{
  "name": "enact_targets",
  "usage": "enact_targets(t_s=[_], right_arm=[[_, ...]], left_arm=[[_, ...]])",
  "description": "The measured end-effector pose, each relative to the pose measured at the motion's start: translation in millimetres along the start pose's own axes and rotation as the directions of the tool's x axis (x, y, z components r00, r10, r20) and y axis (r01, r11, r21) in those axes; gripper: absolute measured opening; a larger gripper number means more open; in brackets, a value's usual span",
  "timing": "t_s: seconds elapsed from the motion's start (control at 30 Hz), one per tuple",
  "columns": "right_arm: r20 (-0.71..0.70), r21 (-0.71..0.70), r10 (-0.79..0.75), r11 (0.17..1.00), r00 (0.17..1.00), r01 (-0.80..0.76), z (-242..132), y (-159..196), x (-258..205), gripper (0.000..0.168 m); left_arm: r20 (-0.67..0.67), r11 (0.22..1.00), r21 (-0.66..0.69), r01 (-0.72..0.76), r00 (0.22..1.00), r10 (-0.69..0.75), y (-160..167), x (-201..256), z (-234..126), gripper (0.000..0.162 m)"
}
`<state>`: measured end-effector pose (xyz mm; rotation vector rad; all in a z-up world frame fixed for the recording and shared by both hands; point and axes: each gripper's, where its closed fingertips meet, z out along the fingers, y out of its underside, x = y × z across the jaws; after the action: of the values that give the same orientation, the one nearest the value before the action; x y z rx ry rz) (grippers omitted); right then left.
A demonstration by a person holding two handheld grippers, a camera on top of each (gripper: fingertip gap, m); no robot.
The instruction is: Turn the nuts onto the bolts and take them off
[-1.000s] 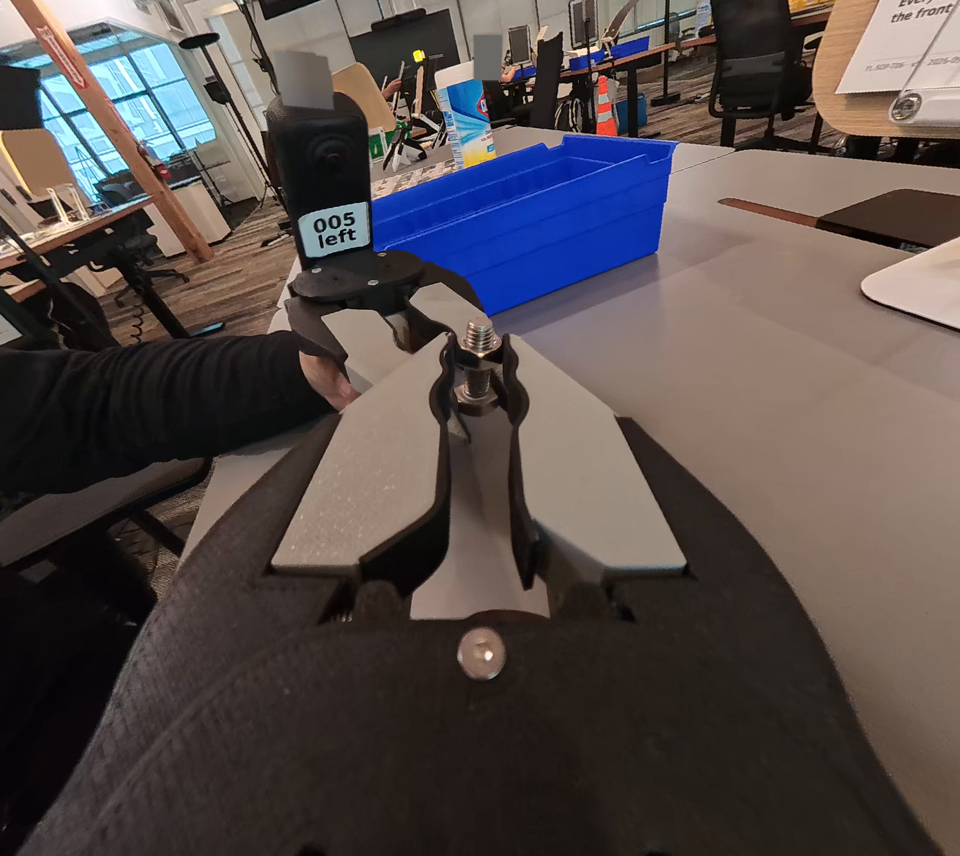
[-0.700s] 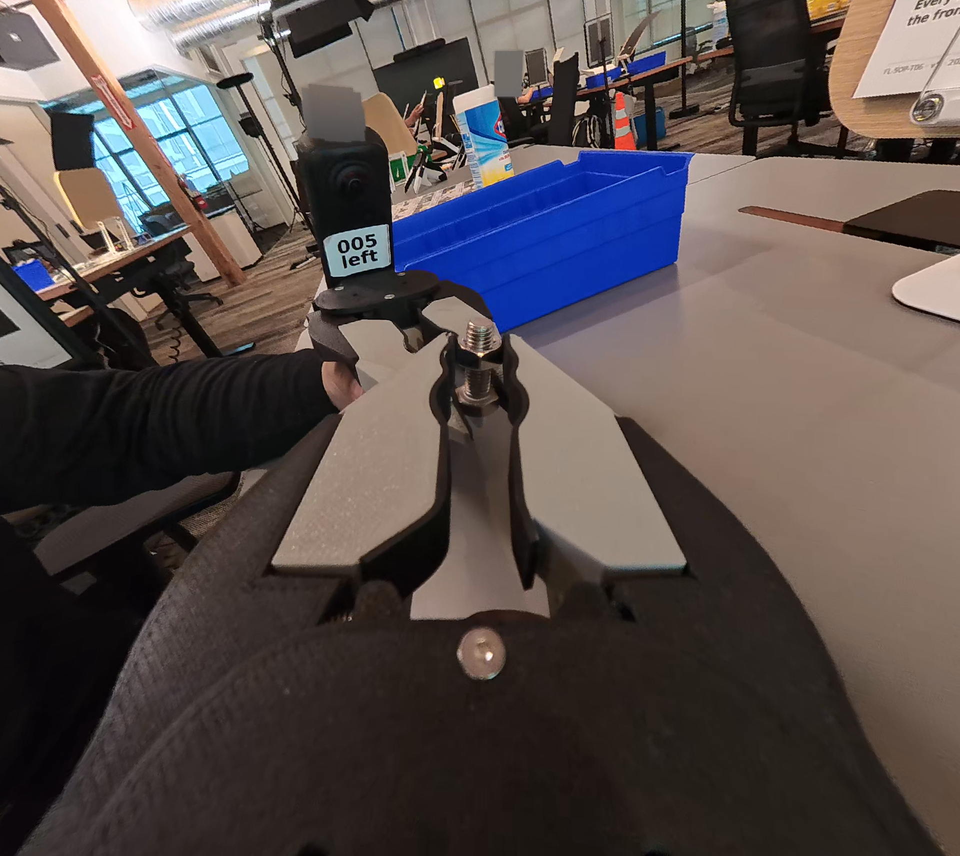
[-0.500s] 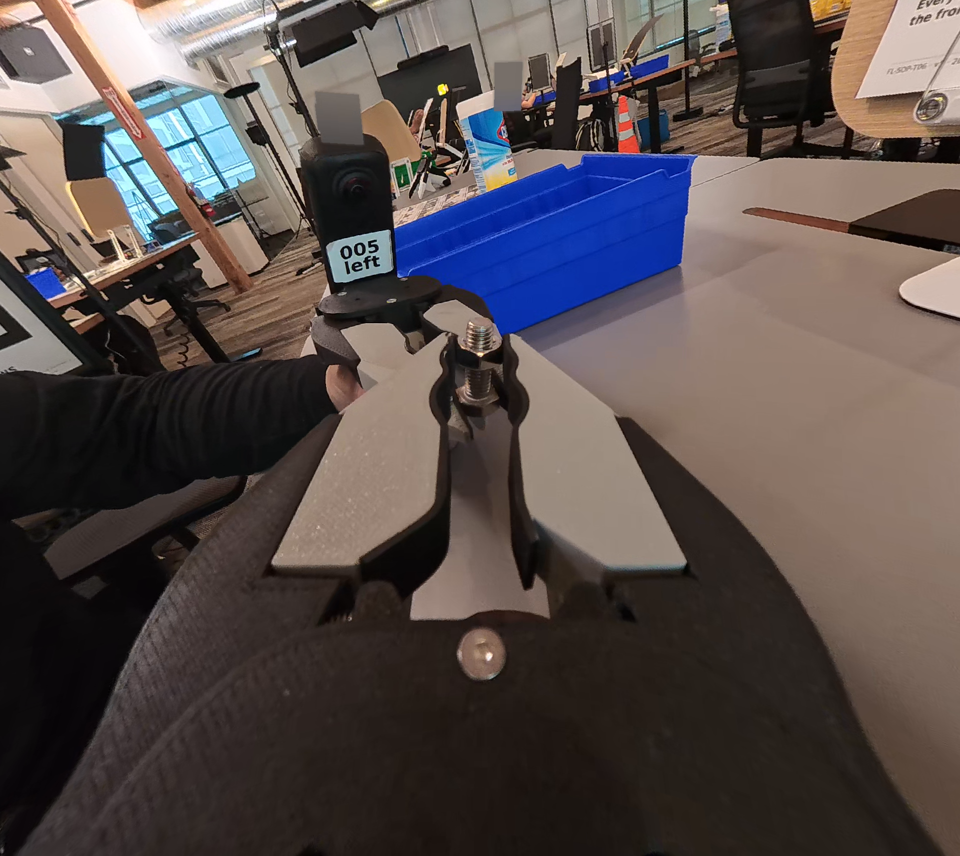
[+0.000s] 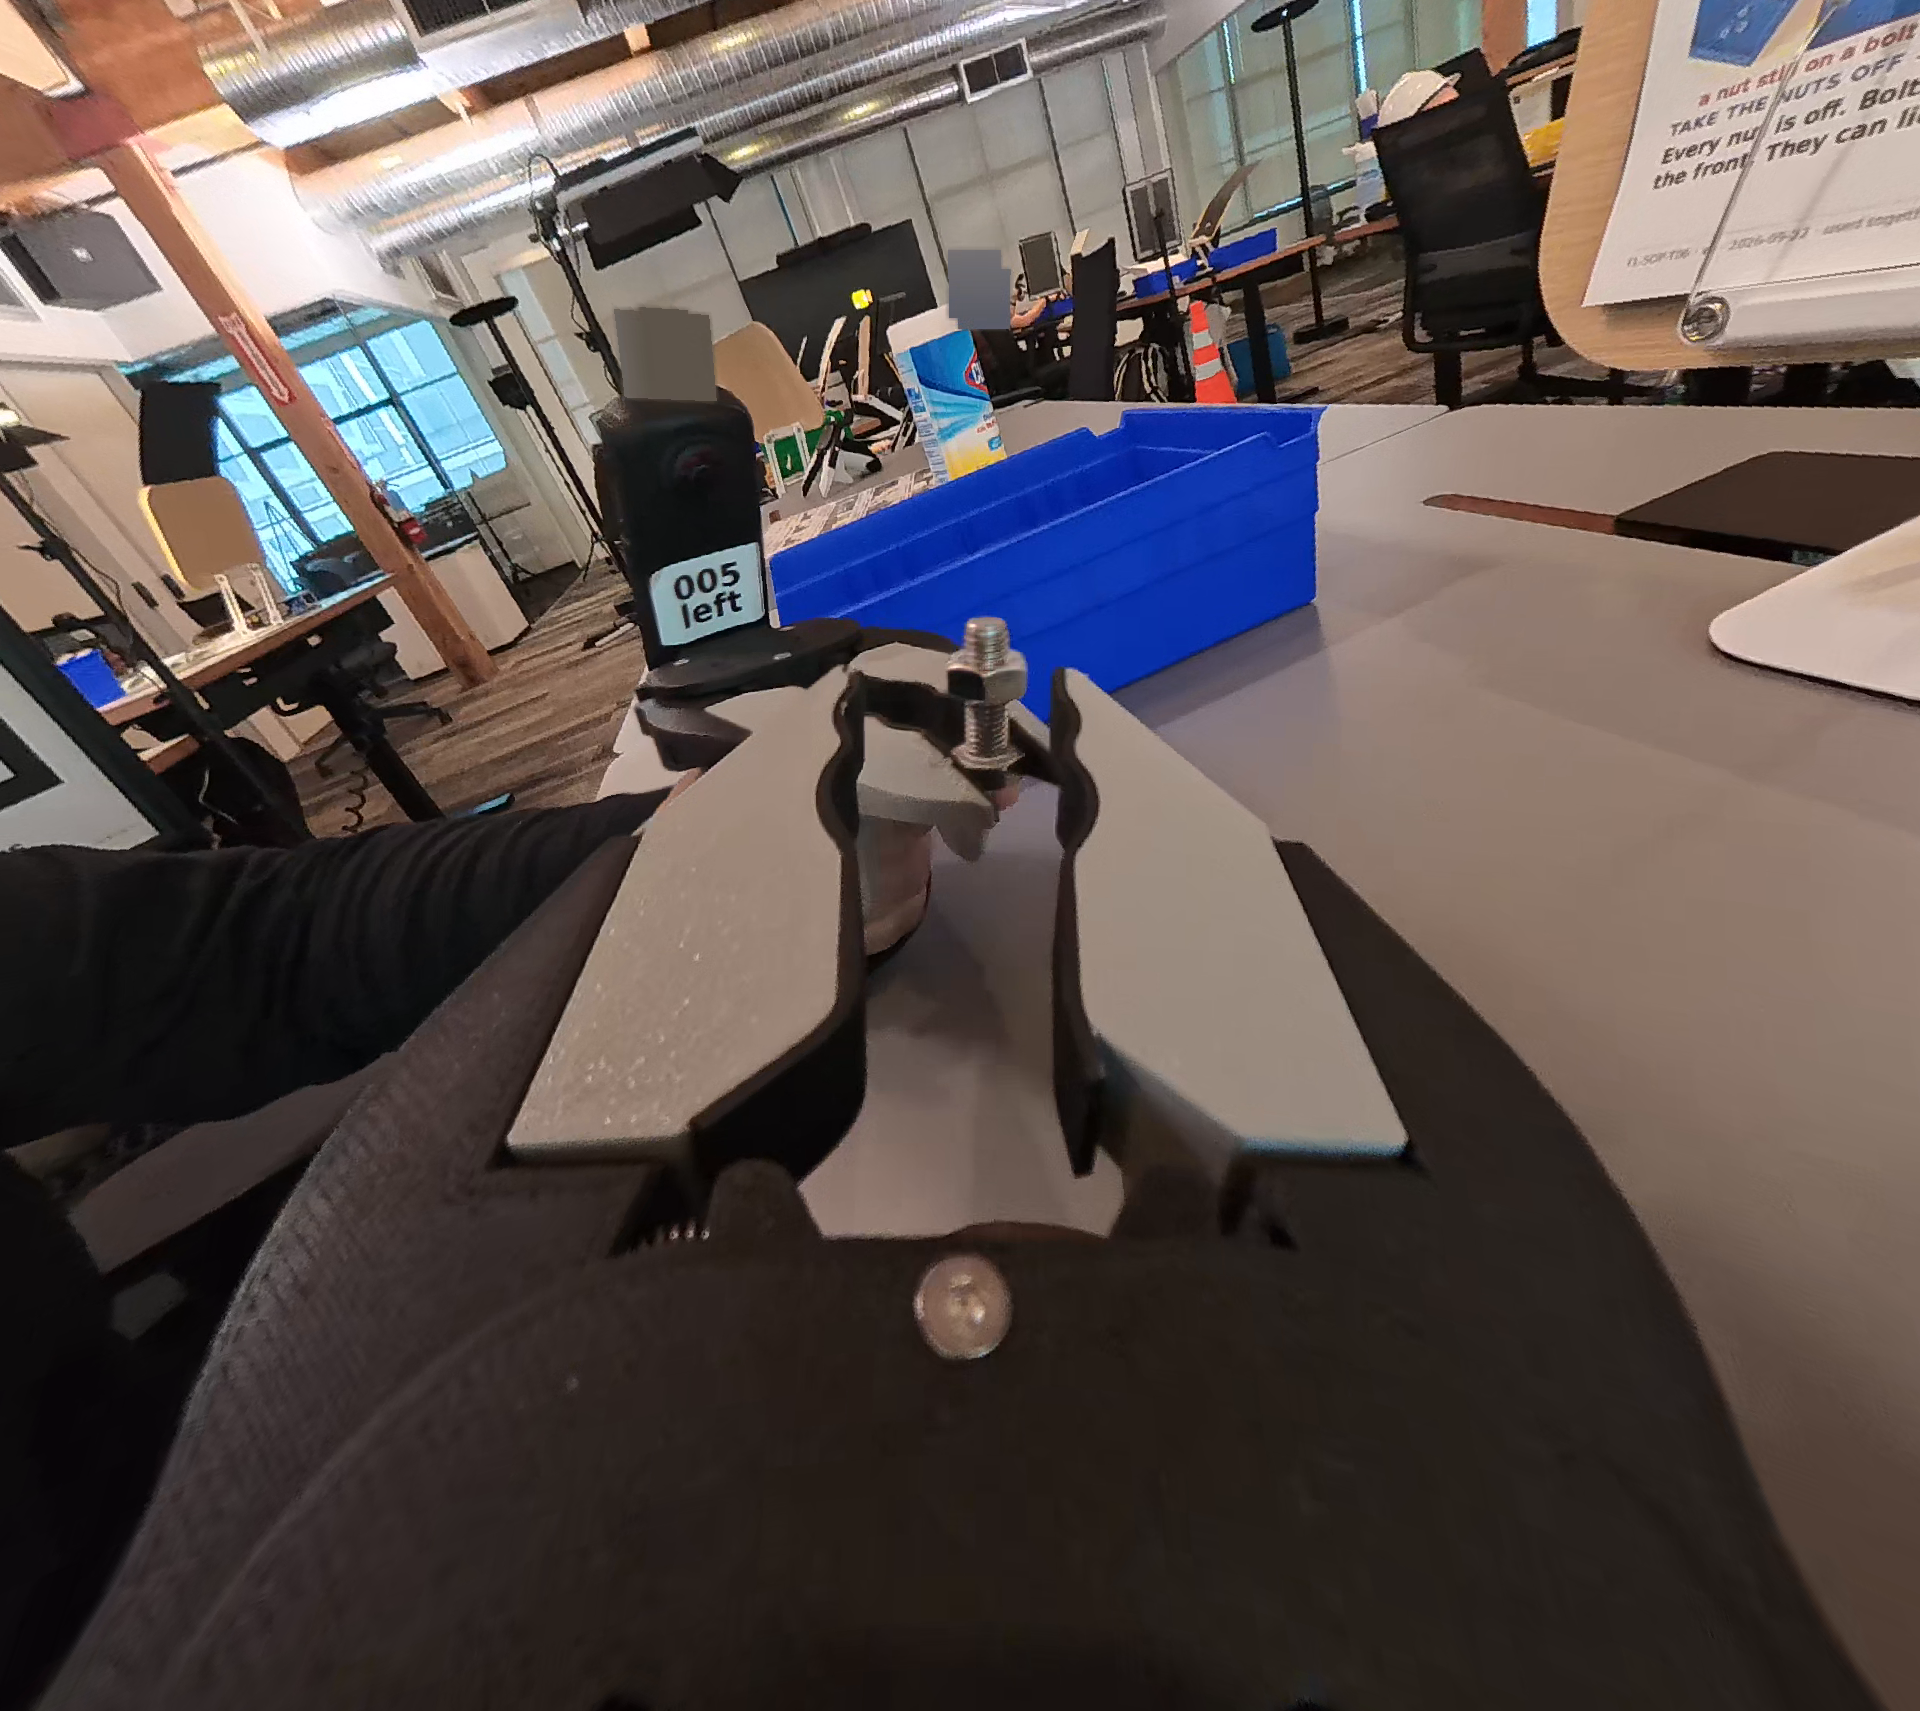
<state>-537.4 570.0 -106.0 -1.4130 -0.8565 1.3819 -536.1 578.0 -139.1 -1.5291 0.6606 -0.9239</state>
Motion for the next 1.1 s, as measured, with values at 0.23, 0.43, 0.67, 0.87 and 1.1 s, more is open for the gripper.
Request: enact_targets(t_s=[0.23,0.43,0.67,0.87,1.1], right_arm=[[0.011,-0.055,-0.038,0.998,0.999,0.038,7.5,12.3,-6.5,0.030],[0.041,-0.069,-0.041,0.997,0.998,0.044,14.4,17.9,-14.3,0.032],[-0.047,-0.044,-0.062,0.997,0.997,0.060,5.6,8.5,0.8,0.033],[-0.018,-0.069,-0.097,0.993,0.995,0.095,10.8,14.6,-7.4,0.030],[-0.001,-0.078,-0.091,0.993,0.996,0.091,18.0,19.0,-12.1,0.040]], left_arm=[[-0.018,1.000,-0.014,-0.014,1.000,0.014,1.7,6.0,1.5,0.015],[-0.066,0.997,-0.040,-0.066,0.996,0.063,6.5,24.3,7.1,0.015],[-0.007,0.998,-0.020,-0.051,0.999,0.051,3.1,10.7,3.7,0.015],[-0.006,0.998,-0.031,-0.056,0.998,0.056,3.2,10.1,2.0,0.015],[-0.034,0.989,-0.076,-0.128,0.991,0.126,12.9,24.1,10.1,0.015]])
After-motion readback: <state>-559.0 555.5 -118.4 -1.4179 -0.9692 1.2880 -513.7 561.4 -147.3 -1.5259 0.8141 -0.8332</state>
